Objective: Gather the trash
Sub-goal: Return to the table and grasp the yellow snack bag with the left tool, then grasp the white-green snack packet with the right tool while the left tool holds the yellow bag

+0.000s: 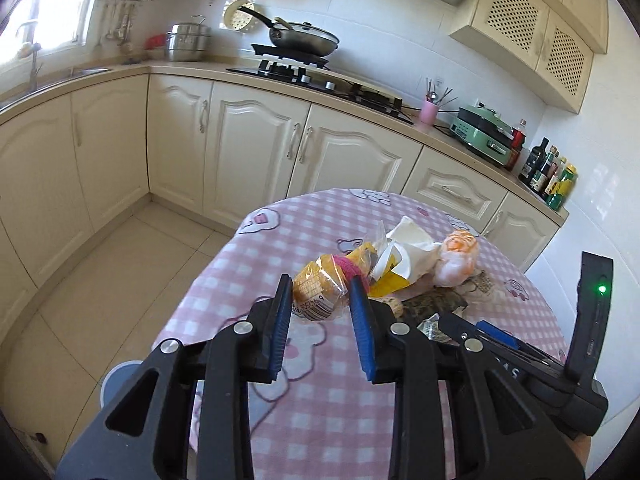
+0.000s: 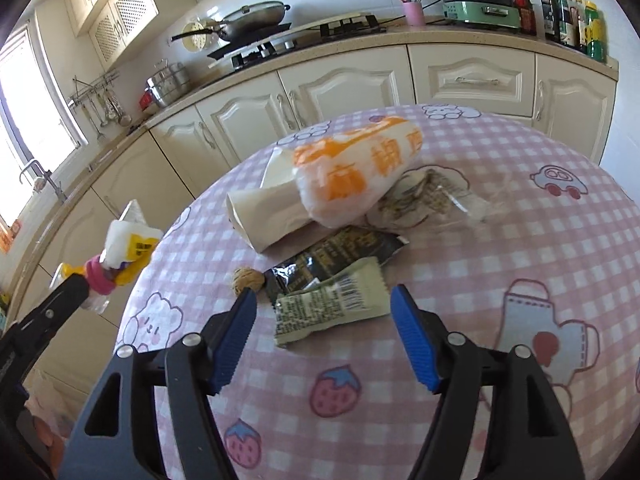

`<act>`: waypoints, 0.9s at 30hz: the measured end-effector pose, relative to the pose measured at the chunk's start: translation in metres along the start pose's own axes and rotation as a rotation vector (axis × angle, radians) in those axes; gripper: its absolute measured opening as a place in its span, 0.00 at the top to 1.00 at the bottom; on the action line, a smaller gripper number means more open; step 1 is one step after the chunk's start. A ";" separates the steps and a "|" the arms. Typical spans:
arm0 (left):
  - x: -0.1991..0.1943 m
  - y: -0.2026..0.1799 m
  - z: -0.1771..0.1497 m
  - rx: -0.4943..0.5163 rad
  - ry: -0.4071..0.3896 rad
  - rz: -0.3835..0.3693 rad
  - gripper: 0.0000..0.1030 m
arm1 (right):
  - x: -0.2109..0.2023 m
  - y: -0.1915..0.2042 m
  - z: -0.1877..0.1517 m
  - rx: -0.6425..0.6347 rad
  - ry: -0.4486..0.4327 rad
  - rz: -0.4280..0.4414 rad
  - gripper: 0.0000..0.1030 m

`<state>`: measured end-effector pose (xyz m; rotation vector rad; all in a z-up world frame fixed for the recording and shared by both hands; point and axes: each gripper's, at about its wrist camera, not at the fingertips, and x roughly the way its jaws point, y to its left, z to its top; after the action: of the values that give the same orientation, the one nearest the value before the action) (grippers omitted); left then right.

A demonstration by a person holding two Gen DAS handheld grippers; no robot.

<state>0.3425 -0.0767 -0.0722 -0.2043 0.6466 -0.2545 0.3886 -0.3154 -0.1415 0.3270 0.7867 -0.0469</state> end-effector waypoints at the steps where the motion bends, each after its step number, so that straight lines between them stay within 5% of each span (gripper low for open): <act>1: 0.000 0.005 0.000 -0.007 0.000 0.003 0.74 | 0.004 0.003 0.000 -0.004 0.003 -0.016 0.30; 6: 0.000 0.019 -0.002 -0.022 0.012 -0.006 0.74 | 0.020 0.009 -0.004 -0.014 0.038 -0.069 0.29; 8: -0.001 0.023 -0.003 -0.028 0.012 -0.012 0.74 | 0.019 0.004 -0.004 -0.009 0.037 -0.078 0.40; 11: -0.004 0.028 -0.005 -0.037 0.014 -0.028 0.74 | 0.016 -0.002 -0.006 -0.024 0.041 -0.062 0.43; 12: -0.006 0.029 -0.005 -0.037 0.014 -0.031 0.74 | 0.014 -0.002 -0.007 -0.033 0.043 -0.058 0.48; 13: -0.007 0.028 -0.006 -0.037 0.012 -0.033 0.74 | 0.011 -0.001 -0.008 -0.038 0.042 -0.052 0.69; 18: -0.018 0.028 -0.009 -0.039 0.010 -0.057 0.74 | 0.000 0.005 -0.016 -0.064 0.042 -0.046 0.81; 22: -0.031 0.030 -0.013 -0.034 0.004 -0.062 0.74 | -0.013 0.002 -0.025 -0.038 0.037 -0.072 0.82; 27: -0.039 0.031 -0.016 -0.037 0.001 -0.066 0.74 | -0.012 -0.016 -0.030 0.052 0.041 -0.105 0.71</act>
<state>0.3081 -0.0377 -0.0704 -0.2611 0.6464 -0.3062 0.3565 -0.3224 -0.1572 0.3362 0.8444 -0.1598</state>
